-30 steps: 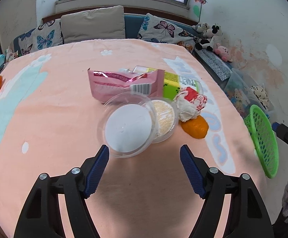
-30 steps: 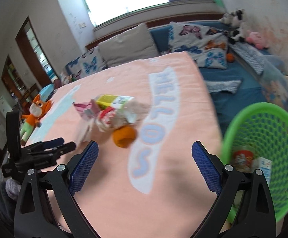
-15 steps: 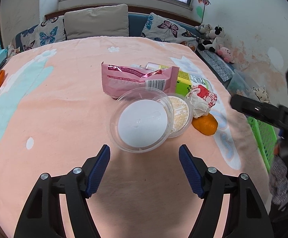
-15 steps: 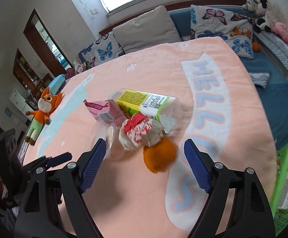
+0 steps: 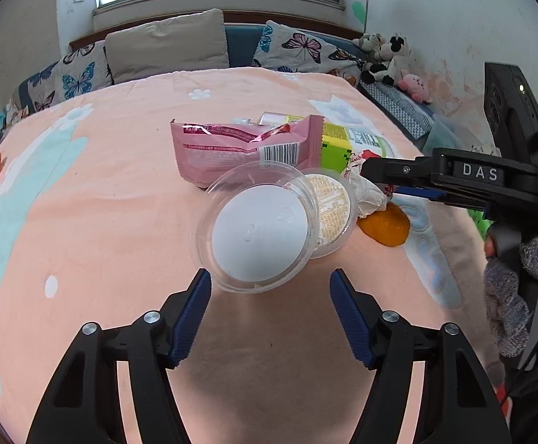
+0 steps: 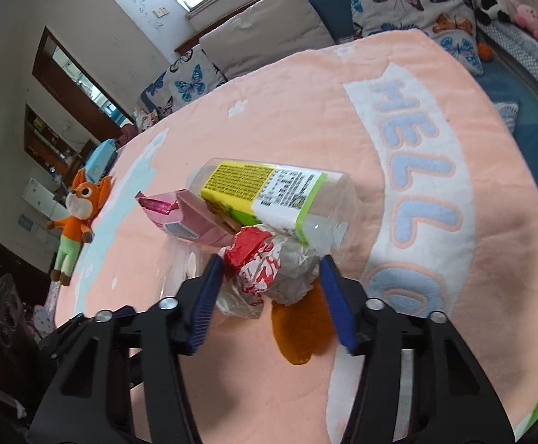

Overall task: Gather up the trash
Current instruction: 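Grasp the clear plastic lid with the left gripper while the right gripper grasps the crumpled wrapper, then carry the clear lid and wrapper to the green basket and release both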

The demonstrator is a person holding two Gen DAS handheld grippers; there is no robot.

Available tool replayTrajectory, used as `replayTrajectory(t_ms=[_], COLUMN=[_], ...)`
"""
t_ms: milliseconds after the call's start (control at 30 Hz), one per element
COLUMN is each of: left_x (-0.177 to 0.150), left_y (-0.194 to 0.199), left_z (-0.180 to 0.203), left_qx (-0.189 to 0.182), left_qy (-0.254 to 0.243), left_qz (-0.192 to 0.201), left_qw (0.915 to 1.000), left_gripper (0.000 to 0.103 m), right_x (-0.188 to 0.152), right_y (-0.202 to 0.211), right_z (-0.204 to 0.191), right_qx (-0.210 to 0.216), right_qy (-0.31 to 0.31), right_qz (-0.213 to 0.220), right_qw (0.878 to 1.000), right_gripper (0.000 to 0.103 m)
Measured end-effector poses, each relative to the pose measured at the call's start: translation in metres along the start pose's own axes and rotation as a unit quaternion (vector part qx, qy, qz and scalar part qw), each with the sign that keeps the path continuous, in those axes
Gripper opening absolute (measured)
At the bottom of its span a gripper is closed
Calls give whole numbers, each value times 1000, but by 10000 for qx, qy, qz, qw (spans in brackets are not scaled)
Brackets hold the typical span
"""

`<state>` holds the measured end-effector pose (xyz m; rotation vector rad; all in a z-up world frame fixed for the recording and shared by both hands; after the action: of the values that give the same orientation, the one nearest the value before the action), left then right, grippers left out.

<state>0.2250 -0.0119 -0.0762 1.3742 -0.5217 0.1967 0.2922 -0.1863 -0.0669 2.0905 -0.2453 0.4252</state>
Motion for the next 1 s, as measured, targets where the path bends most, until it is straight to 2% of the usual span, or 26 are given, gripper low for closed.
replayTrajectory(t_ms=[267, 433, 633, 800, 1000], left_x=[3, 3, 1, -3, -9], left_y=[-8, -6, 1, 15, 33], left_z=[3, 5, 10, 15, 24], left_qx=[66, -33, -131, -266, -622], left_qy=[-198, -266, -345, -309, -252], left_qz=[-5, 60, 164, 262, 299], left_qw=[9998, 9996, 9992, 9988, 9973], left_gripper=[44, 24, 8, 4, 3], right_x=[-5, -10, -22, -34, -51], right_y=[16, 36, 60, 82, 110], right_z=[-4, -3, -2, 5, 20], right_qx=[18, 44, -113, -161, -303], right_qy=[76, 82, 169, 107, 34], right_qz=[177, 362, 590, 770, 963], right_qw=[9998, 9993, 9981, 9968, 9949], right_gripper=[49, 49, 49, 49, 49])
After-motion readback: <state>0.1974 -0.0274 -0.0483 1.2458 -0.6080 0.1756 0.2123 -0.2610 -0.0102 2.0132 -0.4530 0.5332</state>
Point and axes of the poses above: each gripper's, at about its wrist camera, not at the fingertips, and y roughly against the way its jaws point, z to its right, x to its top, the point moved 4 cm from there along -y, roughly the way its jaws point, and after that the axes turned 10 degrees about -z, right-handed, at the moved point
